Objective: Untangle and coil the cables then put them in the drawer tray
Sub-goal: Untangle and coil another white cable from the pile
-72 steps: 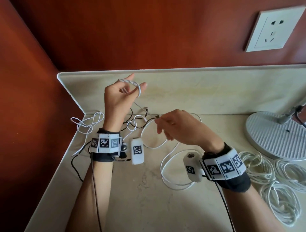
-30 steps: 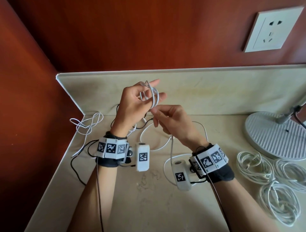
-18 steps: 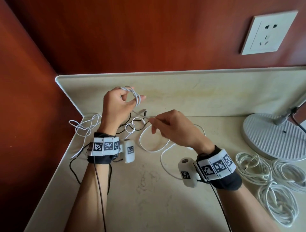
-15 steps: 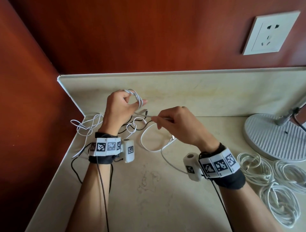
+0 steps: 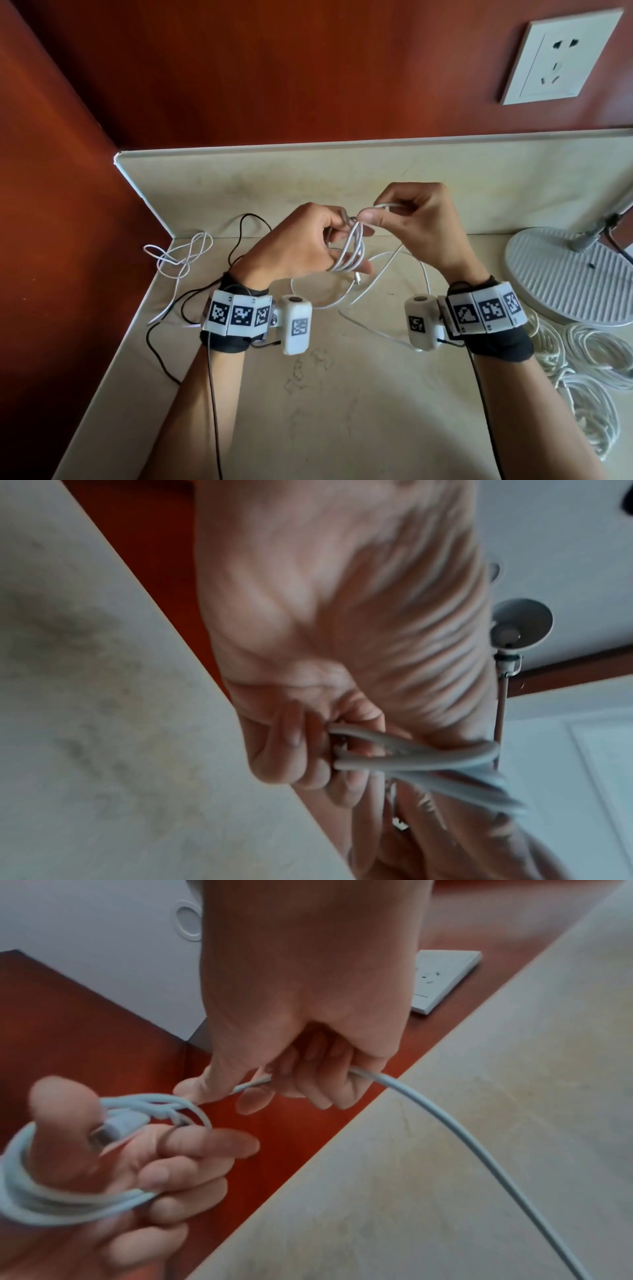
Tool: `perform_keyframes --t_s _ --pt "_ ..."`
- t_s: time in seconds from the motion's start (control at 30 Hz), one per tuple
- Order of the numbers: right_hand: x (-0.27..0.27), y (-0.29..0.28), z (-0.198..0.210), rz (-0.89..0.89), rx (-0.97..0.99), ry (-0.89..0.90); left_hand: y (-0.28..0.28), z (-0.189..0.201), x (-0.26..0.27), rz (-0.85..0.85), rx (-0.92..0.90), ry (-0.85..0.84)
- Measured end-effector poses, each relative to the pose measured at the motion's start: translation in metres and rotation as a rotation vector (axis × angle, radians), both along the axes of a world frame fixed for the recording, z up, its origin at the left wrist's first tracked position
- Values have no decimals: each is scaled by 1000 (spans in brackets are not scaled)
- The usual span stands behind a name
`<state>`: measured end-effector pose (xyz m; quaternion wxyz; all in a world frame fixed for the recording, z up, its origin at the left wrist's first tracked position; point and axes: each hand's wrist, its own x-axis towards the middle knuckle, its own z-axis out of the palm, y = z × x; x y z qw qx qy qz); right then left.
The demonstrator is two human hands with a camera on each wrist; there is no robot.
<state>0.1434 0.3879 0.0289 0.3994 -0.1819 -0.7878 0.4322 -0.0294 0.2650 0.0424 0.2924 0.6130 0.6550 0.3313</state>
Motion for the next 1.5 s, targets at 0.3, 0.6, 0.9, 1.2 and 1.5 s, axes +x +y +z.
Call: perform_keyframes --t_s 0.3,0.6,0.9,1.2,1.5 --pt "-14 0 -12 97 -265 186 -8 19 20 -66 167 -71" --pt "-26 -6 -25 157 -417 170 -9 20 13 -21 328 106" --pt "-41 -40 -18 161 -267 88 -3 17 4 153 450 -255" --pt "-33 -57 -1 192 -72 -201 11 5 -19 625 565 -433" --pt "-30 -52 6 135 216 -177 8 -17 -56 668 357 36"
